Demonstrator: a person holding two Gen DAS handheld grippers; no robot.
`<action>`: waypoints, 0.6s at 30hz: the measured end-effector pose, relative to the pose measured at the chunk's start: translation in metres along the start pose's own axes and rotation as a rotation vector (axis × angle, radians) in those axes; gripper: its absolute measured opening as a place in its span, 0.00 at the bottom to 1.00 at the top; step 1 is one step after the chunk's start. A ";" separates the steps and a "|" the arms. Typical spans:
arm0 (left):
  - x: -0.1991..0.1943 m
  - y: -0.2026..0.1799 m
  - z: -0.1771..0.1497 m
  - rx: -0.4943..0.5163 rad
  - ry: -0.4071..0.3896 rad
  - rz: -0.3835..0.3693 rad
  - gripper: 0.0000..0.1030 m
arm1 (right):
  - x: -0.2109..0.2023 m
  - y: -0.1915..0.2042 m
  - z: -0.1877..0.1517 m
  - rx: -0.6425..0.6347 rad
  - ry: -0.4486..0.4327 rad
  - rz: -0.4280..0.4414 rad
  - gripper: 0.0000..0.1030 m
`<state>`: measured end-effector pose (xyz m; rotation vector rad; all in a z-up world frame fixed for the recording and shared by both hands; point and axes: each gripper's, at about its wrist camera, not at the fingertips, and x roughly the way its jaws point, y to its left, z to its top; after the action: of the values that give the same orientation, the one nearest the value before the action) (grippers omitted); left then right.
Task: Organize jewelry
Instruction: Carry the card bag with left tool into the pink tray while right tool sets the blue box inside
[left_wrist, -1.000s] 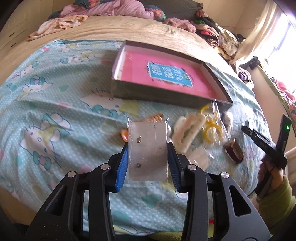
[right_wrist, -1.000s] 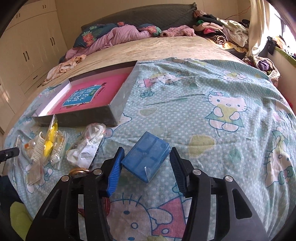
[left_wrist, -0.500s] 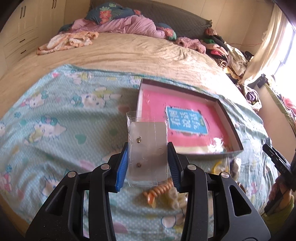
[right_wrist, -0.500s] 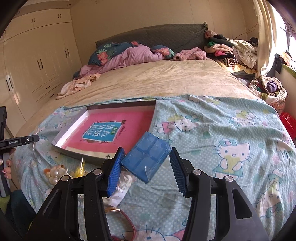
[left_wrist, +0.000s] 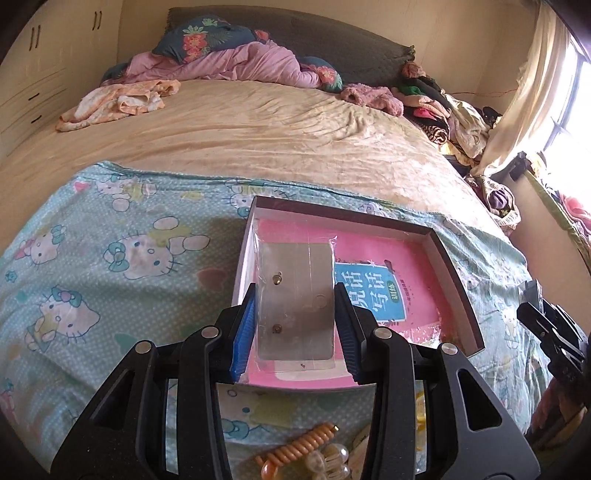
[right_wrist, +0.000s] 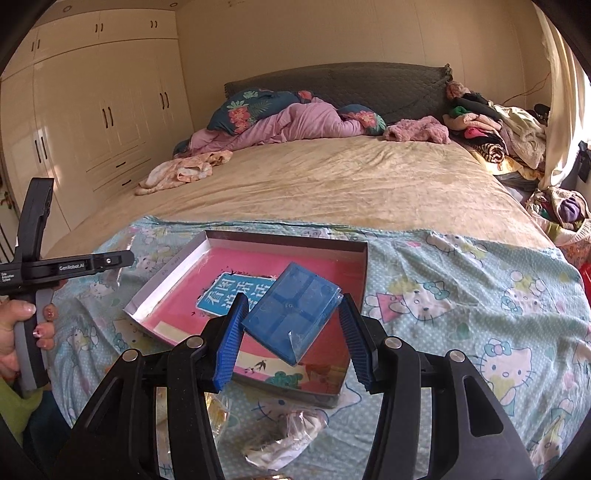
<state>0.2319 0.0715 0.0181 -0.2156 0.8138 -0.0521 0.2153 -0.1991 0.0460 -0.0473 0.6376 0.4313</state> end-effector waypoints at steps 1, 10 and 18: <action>0.005 -0.002 0.000 0.002 0.005 0.000 0.31 | 0.006 0.001 0.002 -0.003 0.009 0.001 0.48; 0.055 -0.005 -0.017 0.009 0.108 -0.003 0.31 | 0.056 0.003 -0.004 -0.005 0.120 0.013 0.48; 0.074 -0.007 -0.029 0.059 0.157 0.022 0.31 | 0.093 0.001 -0.020 0.001 0.220 -0.007 0.48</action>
<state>0.2616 0.0500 -0.0523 -0.1484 0.9691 -0.0732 0.2705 -0.1670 -0.0248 -0.0970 0.8542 0.4222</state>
